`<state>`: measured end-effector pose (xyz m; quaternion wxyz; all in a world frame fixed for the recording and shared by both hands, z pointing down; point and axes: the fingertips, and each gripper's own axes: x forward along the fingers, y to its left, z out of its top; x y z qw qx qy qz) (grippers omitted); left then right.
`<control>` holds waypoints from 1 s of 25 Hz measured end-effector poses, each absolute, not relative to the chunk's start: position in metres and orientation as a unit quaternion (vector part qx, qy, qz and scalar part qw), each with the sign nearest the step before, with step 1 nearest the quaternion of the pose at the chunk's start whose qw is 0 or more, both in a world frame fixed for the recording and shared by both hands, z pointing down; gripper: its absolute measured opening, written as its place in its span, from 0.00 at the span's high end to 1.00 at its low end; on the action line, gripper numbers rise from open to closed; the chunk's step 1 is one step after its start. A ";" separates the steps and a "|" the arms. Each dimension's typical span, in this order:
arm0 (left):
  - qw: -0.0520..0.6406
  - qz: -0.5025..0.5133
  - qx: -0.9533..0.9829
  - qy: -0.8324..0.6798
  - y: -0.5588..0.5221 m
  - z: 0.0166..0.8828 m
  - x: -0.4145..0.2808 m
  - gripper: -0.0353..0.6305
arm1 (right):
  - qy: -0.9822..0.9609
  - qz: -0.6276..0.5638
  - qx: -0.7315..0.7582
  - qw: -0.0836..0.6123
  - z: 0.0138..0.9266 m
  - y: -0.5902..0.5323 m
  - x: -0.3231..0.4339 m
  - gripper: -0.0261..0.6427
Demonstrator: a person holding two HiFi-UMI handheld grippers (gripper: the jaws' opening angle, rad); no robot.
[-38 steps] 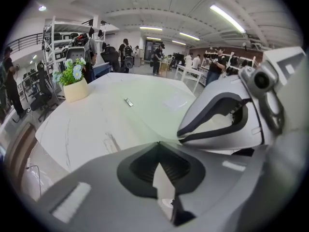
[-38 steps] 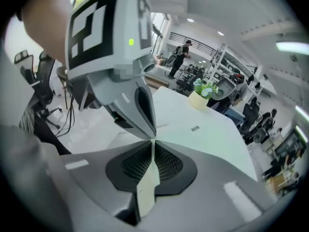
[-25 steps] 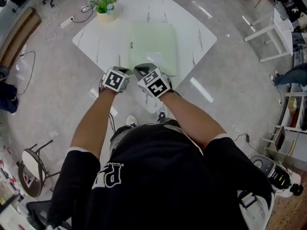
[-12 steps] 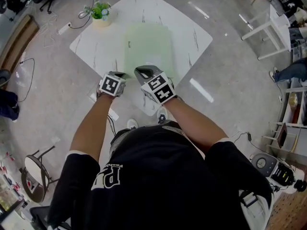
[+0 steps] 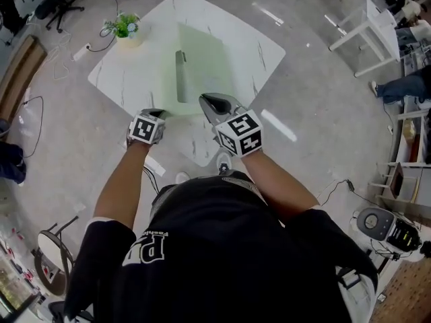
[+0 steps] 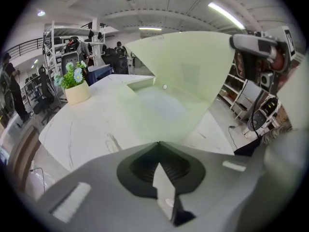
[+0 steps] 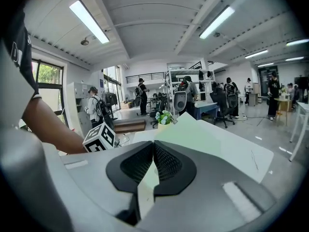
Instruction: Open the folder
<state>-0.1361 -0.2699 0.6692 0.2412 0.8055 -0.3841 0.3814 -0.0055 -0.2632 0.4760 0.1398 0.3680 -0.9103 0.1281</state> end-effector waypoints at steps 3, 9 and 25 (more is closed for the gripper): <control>0.236 0.393 0.802 -0.382 -0.271 0.669 -0.136 0.86 | -0.903 0.133 0.390 0.123 0.470 -0.262 0.019 0.95; 0.248 0.392 0.796 -0.388 -0.269 0.670 -0.136 0.86 | -0.884 0.140 0.436 0.097 0.459 -0.262 0.066 0.95; 0.234 0.395 0.794 -0.398 -0.269 0.668 -0.138 0.86 | -0.819 0.171 0.544 0.058 0.461 -0.264 0.173 0.95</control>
